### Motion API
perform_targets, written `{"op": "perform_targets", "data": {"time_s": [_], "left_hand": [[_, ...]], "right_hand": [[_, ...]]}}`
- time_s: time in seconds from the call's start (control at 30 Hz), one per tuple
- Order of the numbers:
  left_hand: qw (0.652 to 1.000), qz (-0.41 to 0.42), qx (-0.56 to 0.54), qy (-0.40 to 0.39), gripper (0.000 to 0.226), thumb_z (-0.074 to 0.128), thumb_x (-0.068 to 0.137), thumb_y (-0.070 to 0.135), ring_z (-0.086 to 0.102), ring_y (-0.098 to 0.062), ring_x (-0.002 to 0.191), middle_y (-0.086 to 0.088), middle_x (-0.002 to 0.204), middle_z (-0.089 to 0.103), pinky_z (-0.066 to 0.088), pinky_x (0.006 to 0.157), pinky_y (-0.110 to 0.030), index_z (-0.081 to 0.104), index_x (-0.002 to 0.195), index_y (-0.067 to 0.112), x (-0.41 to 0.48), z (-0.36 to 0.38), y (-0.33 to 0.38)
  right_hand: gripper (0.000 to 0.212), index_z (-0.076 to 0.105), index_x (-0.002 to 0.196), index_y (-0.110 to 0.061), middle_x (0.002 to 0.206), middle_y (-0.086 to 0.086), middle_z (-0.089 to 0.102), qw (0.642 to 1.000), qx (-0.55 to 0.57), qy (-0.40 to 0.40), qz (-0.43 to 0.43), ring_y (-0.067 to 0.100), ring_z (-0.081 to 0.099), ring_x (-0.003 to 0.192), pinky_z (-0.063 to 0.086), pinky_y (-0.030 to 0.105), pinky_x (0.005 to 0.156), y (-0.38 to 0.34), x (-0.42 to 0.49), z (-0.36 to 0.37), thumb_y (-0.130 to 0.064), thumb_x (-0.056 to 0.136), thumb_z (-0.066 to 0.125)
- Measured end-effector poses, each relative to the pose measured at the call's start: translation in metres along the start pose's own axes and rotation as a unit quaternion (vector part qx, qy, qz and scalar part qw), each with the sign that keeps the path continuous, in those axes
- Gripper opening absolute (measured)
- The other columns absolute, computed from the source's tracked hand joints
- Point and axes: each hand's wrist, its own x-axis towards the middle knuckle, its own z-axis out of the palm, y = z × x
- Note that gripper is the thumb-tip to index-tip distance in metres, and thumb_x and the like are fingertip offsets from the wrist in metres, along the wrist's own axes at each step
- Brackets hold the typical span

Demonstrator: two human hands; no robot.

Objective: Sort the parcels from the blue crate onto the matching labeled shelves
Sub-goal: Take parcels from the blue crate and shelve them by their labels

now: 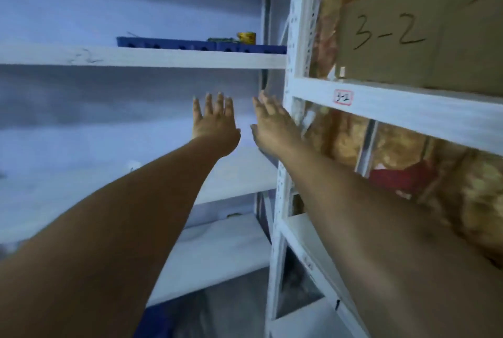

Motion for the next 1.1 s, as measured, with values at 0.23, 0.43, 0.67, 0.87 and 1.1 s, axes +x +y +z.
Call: {"op": "perform_targets", "data": {"time_s": [0.23, 0.43, 0.67, 0.87, 1.1], "left_hand": [[0.992, -0.045, 0.034, -0.116, 0.072, 0.028, 0.099, 0.041, -0.015, -0.027, 0.147, -0.008, 0.16, -0.014, -0.006, 0.116, -0.05, -0.009, 0.152, 0.009, -0.066, 0.094, -0.13], [0.976, -0.061, 0.016, -0.206, 0.073, 0.035, 0.098, 0.037, -0.014, -0.025, 0.147, -0.007, 0.16, -0.014, -0.003, 0.118, -0.046, -0.007, 0.152, 0.012, -0.127, 0.163, -0.256], [0.944, -0.112, 0.007, -0.311, 0.071, 0.038, 0.097, 0.027, -0.014, -0.029, 0.147, -0.011, 0.159, -0.017, 0.001, 0.119, -0.047, -0.004, 0.153, 0.013, -0.216, 0.238, -0.398], [0.909, -0.162, -0.015, -0.384, 0.07, 0.037, 0.1, 0.034, -0.012, -0.029, 0.147, -0.008, 0.159, -0.016, 0.001, 0.118, -0.046, -0.005, 0.153, 0.015, -0.286, 0.298, -0.455], [0.891, -0.16, -0.041, -0.423, 0.069, 0.036, 0.1, 0.04, -0.01, -0.028, 0.147, -0.006, 0.16, -0.012, 0.003, 0.118, -0.046, -0.004, 0.153, 0.02, -0.332, 0.353, -0.47]], "right_hand": [[0.061, 0.003, 0.155, -0.018, 0.163, 0.0, -0.007, 0.987, 0.04, -0.124, -0.092, 0.02, -0.007, 0.15, 0.003, 0.038, 0.121, -0.107, -0.014, 0.104, -0.034, 0.105, 0.032], [0.062, 0.005, 0.156, -0.02, 0.163, 0.002, -0.006, 0.968, 0.065, -0.217, -0.109, 0.02, -0.006, 0.15, 0.006, 0.037, 0.121, -0.212, -0.024, 0.179, -0.037, 0.103, 0.034], [0.065, 0.006, 0.155, -0.024, 0.163, 0.005, -0.008, 0.932, 0.069, -0.332, -0.125, 0.024, -0.007, 0.15, 0.004, 0.038, 0.122, -0.348, -0.05, 0.263, -0.047, 0.101, 0.035], [0.067, 0.006, 0.156, -0.025, 0.163, 0.007, -0.009, 0.901, 0.05, -0.413, -0.123, 0.024, -0.008, 0.15, 0.003, 0.038, 0.121, -0.399, -0.084, 0.332, -0.05, 0.101, 0.034], [0.072, 0.005, 0.155, -0.025, 0.163, 0.009, 0.003, 0.894, 0.083, -0.44, 0.005, 0.03, 0.01, 0.148, 0.025, 0.044, 0.116, -0.402, -0.164, 0.404, -0.052, 0.098, 0.04]]}}
